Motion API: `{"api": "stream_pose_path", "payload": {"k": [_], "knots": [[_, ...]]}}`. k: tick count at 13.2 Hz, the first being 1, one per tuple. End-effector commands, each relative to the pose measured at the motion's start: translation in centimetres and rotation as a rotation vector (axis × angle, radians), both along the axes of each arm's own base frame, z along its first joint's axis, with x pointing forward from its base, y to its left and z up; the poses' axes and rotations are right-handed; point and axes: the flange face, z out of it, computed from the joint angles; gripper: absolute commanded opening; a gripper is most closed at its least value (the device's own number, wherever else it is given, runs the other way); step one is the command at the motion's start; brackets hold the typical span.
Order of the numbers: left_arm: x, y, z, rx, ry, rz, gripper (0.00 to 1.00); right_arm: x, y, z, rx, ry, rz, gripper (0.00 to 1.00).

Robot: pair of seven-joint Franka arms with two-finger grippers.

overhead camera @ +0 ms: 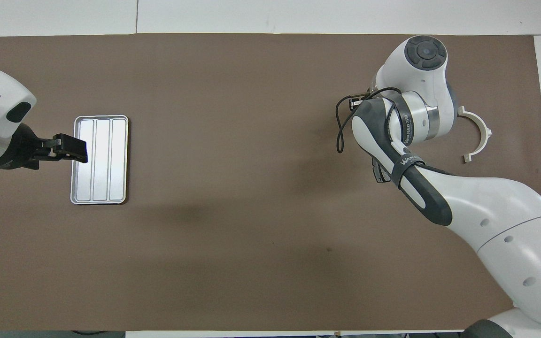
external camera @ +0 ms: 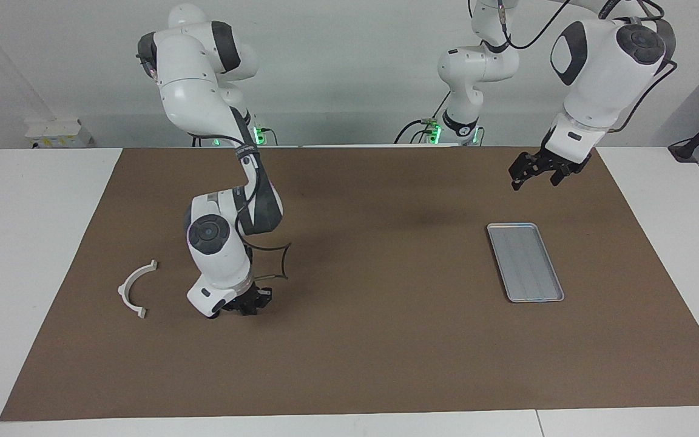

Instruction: Place bearing gear from tray to pile

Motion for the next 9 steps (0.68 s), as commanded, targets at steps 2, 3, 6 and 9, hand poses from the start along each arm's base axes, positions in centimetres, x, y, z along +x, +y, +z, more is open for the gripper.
{"api": "stream_pose_path", "payload": {"k": [2,3,6,9], "knots": [[-0.3,0.0,0.6,-0.01,-0.001,0.0,1.0,-0.7,-0.3,1.3,0.002,-0.005,0.01,1.0],[-0.4,0.0,0.7,-0.01,-0.003,0.0,1.0,-0.6,-0.5,1.6,0.002,-0.01,0.008,1.0],[-0.4,0.0,0.7,-0.01,-0.003,0.0,1.0,-0.4,-1.3,1.9,0.0,-0.016,0.009,1.0],[-0.4,0.0,0.7,-0.01,-0.003,0.0,1.0,0.0,-3.0,2.3,-0.003,-0.025,0.028,1.0]]}}
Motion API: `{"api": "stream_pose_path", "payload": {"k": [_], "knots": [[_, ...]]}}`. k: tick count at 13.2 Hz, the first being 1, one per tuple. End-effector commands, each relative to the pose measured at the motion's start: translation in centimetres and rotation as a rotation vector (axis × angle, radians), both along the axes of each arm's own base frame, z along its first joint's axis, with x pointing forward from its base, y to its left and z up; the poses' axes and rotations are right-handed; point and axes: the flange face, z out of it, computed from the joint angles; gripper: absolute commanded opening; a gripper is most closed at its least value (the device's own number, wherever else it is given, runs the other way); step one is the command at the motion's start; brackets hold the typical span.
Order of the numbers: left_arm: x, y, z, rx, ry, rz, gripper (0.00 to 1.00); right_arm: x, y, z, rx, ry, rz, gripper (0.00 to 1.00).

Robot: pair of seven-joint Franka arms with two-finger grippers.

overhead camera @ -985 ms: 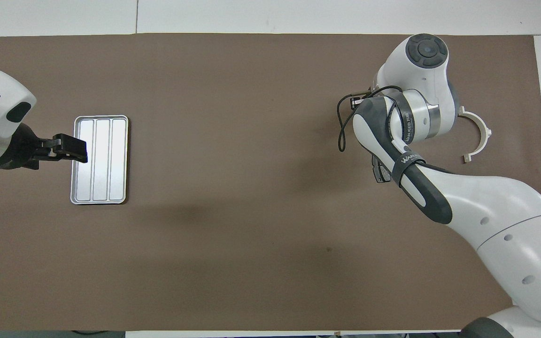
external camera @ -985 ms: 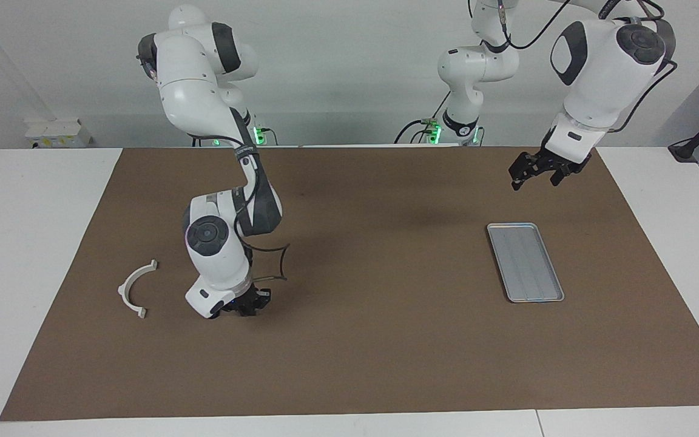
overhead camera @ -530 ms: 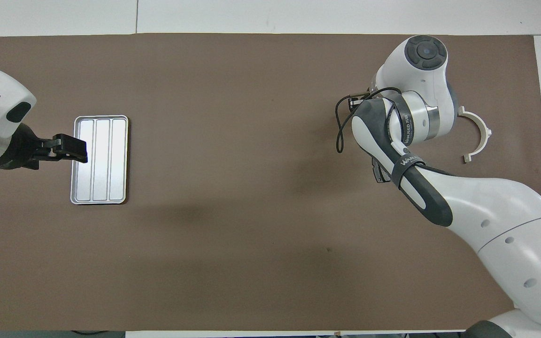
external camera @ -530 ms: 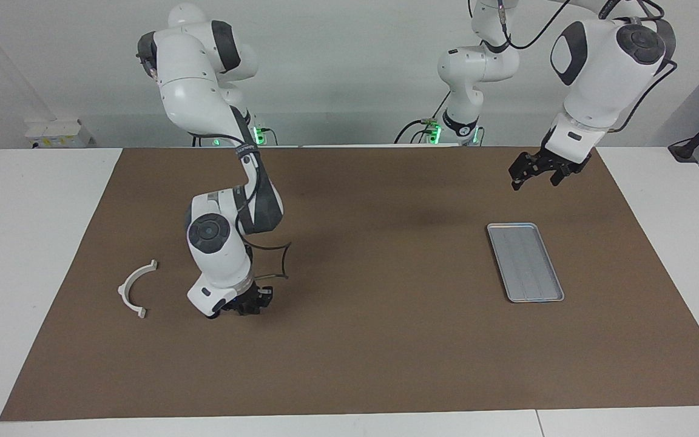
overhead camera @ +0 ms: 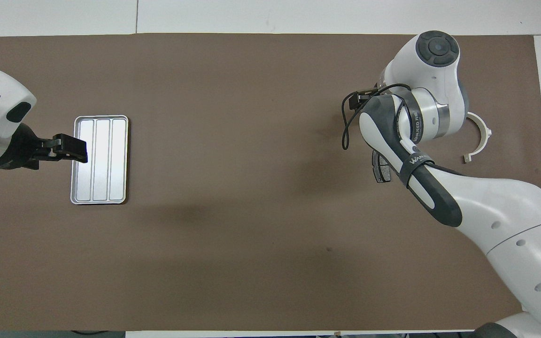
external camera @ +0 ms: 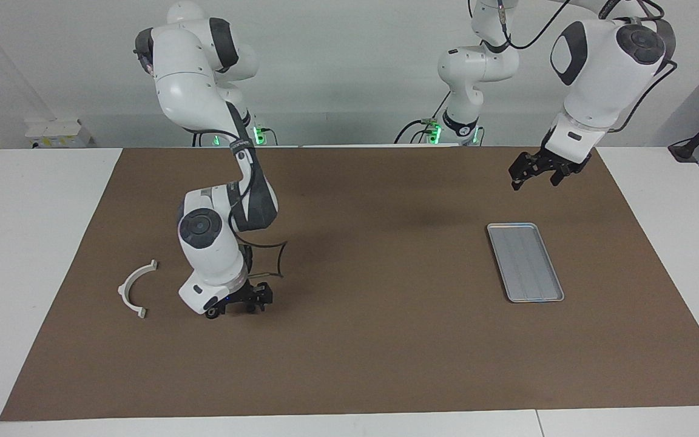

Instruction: Place bearing gear from tray to pile

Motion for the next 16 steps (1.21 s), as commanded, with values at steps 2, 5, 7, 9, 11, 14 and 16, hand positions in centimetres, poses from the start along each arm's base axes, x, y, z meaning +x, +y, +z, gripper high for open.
{"api": "stream_pose_path", "payload": {"k": [2,5,7,9,11,14,16], "knots": [[-0.3,0.0,0.6,-0.01,-0.003,0.0,1.0,-0.2,-3.1,1.5,-0.005,-0.014,0.007,1.0],[-0.3,0.0,0.6,-0.01,-0.001,0.0,1.0,-0.4,-4.5,3.6,-0.01,-0.015,0.045,1.0],[-0.4,0.0,0.7,-0.01,-0.003,0.0,1.0,-1.0,-4.9,7.0,-0.009,-0.02,0.069,1.0],[-0.4,0.0,0.7,-0.01,-0.003,0.0,1.0,-2.4,-5.3,11.1,-0.008,-0.033,0.06,1.0],[-0.3,0.0,0.6,-0.01,-0.001,0.001,1.0,-5.1,-5.7,15.7,-0.01,-0.039,0.049,1.0],[-0.4,0.0,0.7,-0.01,-0.003,0.0,1.0,-11.1,-7.2,22.1,0.032,-0.039,-0.004,1.0],[-0.4,0.0,0.7,-0.01,-0.003,0.0,1.0,-15.0,-8.6,25.9,0.019,0.018,-0.027,1.0]]}}
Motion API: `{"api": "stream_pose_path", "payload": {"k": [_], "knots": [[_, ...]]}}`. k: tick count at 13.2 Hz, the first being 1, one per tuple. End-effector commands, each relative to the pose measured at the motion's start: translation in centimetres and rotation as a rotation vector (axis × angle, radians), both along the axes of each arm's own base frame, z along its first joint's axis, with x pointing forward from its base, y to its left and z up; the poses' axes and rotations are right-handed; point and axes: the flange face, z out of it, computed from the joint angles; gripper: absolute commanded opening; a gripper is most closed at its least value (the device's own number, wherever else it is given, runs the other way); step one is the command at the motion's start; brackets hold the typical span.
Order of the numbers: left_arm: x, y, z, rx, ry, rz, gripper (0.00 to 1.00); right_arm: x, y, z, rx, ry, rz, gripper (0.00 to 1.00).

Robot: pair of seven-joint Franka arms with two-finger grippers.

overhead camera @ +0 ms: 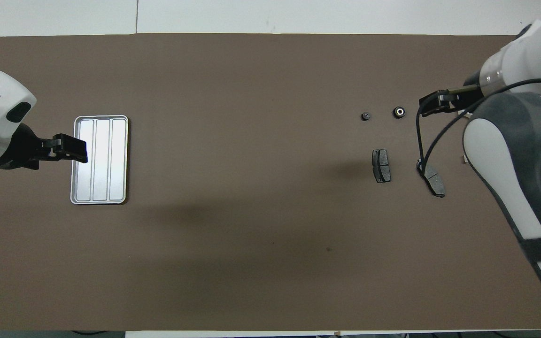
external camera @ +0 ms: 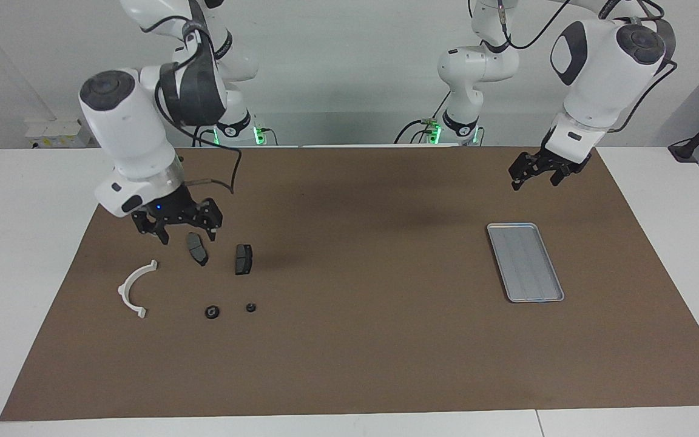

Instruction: Place bearing gear from tray to pile

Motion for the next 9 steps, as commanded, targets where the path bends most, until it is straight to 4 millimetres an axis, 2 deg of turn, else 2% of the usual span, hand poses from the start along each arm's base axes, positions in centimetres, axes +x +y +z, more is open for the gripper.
{"api": "stream_pose_path", "payload": {"k": [1,3,9], "knots": [[-0.4,0.0,0.7,-0.01,-0.003,0.0,1.0,-6.0,-1.6,3.6,0.01,0.068,-0.01,1.0],[-0.4,0.0,0.7,-0.01,-0.003,0.0,1.0,-7.3,-2.2,4.9,0.014,0.097,-0.019,1.0],[-0.3,0.0,0.6,-0.01,-0.001,0.0,1.0,-6.8,-3.1,6.1,0.021,0.091,-0.036,1.0]]}}
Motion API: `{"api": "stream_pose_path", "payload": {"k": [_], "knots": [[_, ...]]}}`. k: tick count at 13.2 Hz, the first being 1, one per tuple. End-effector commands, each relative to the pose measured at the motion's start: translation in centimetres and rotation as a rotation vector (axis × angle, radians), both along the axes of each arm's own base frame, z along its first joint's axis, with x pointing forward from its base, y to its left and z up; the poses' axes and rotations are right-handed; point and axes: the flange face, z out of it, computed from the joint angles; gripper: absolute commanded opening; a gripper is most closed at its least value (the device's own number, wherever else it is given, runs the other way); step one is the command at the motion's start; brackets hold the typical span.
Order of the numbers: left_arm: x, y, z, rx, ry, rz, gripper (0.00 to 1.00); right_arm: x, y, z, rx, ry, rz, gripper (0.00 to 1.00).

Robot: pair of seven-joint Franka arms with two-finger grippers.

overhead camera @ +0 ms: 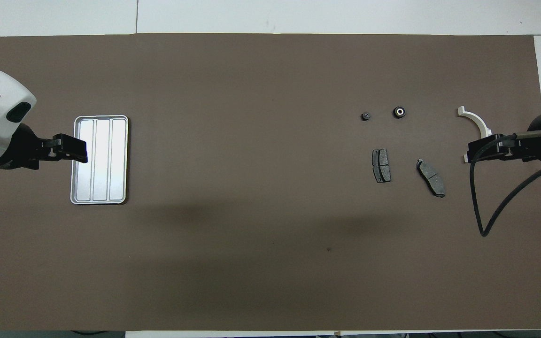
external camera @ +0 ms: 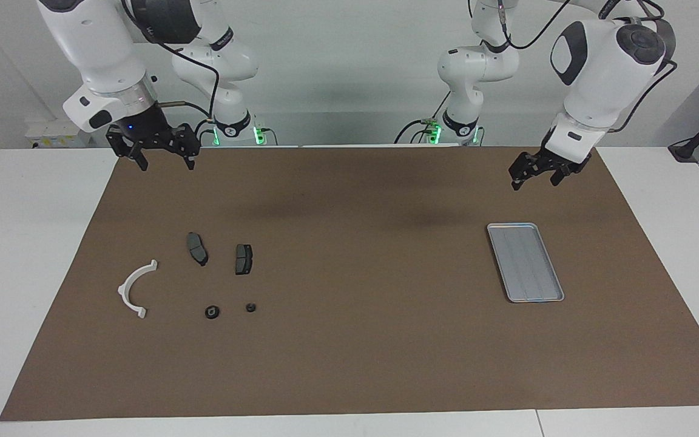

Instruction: Place bearing gear from tray to pile

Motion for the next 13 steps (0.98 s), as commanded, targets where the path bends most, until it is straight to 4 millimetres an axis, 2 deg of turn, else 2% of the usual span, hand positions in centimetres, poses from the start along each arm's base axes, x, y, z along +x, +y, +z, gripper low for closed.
{"api": "stream_pose_path", "payload": {"k": [1,5,13], "knots": [[-0.3,0.0,0.6,-0.01,-0.003,0.0,1.0,0.2,-0.3,0.3,0.019,0.005,0.011,1.0],[-0.4,0.0,0.7,-0.01,-0.003,0.0,1.0,0.5,-0.2,1.2,0.001,-0.026,0.017,1.0],[-0.4,0.0,0.7,-0.01,-0.003,0.0,1.0,1.0,-0.3,1.4,-0.008,-0.046,0.02,1.0]]}}
